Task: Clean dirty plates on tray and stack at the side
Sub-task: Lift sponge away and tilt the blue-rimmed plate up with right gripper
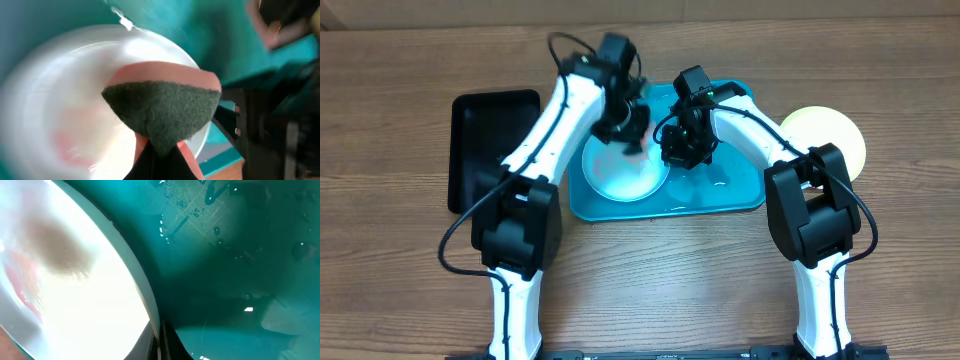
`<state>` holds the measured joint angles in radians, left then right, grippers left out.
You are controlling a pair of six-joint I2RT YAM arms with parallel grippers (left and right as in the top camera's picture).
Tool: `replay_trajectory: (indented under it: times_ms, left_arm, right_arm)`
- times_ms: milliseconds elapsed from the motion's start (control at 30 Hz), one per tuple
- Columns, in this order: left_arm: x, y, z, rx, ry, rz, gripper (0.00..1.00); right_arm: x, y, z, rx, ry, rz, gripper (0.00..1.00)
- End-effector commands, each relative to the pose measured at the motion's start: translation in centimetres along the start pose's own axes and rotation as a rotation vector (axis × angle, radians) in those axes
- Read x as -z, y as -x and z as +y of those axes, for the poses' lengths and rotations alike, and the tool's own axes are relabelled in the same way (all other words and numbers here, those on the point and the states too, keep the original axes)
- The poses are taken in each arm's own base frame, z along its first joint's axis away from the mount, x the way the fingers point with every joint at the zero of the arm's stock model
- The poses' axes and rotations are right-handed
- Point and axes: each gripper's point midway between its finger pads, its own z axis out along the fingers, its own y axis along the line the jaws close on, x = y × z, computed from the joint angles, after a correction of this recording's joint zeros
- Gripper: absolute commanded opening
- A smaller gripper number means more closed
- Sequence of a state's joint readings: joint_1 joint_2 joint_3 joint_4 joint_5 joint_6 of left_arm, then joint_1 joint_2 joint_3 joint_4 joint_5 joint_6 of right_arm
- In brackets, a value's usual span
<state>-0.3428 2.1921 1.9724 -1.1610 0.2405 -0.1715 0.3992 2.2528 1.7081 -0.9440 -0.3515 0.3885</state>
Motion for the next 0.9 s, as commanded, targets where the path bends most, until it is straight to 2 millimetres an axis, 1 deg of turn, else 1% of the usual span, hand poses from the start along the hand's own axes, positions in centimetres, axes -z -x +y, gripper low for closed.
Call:
replay_trajectory:
  times_ms: [0,33,100,167,267,433,500,667,800,867]
  left_arm:
    - [3.9,2.4,3.2,0.125,0.186,-0.112,0.04]
    - [4.6,2.6,3.6,0.145,0.207,-0.124,0.04]
    - [5.2,2.9,3.9,0.165,0.223,-0.139,0.04]
    - [5.3,3.0,4.1,0.171,0.223,-0.143,0.04]
    - [5.1,2.8,4.3,0.174,0.226,-0.136,0.04]
    - [4.8,2.6,4.6,0.176,0.235,-0.128,0.04]
    - [4.8,2.6,4.6,0.176,0.235,-0.127,0.04]
    - [4.8,2.6,4.6,0.176,0.235,-0.129,0.04]
    - [4.8,2.6,4.6,0.176,0.234,-0.129,0.04]
    - [4.8,2.6,4.6,0.176,0.234,-0.129,0.04]
  right_arm:
    - [0.3,0.3,-0.3,-0.018,0.014,0.000,0.04]
    - [0.5,0.4,-0.2,-0.022,0.025,0.000,0.04]
    - [1.1,0.6,-0.3,-0.032,0.047,-0.002,0.04]
    - [2.1,1.0,-0.4,-0.032,0.060,-0.017,0.04]
    - [4.4,1.4,-0.4,0.007,0.062,-0.062,0.04]
    - [9.5,2.2,-1.9,0.016,-0.090,-0.206,0.04]
    - [11.7,2.2,-2.6,0.017,-0.161,-0.266,0.04]
    - [16.5,1.9,-4.5,-0.023,-0.310,-0.390,0.04]
    - [19.2,1.3,-5.4,-0.053,-0.406,-0.460,0.04]
    - [20.2,0.8,-5.7,-0.067,-0.455,-0.487,0.04]
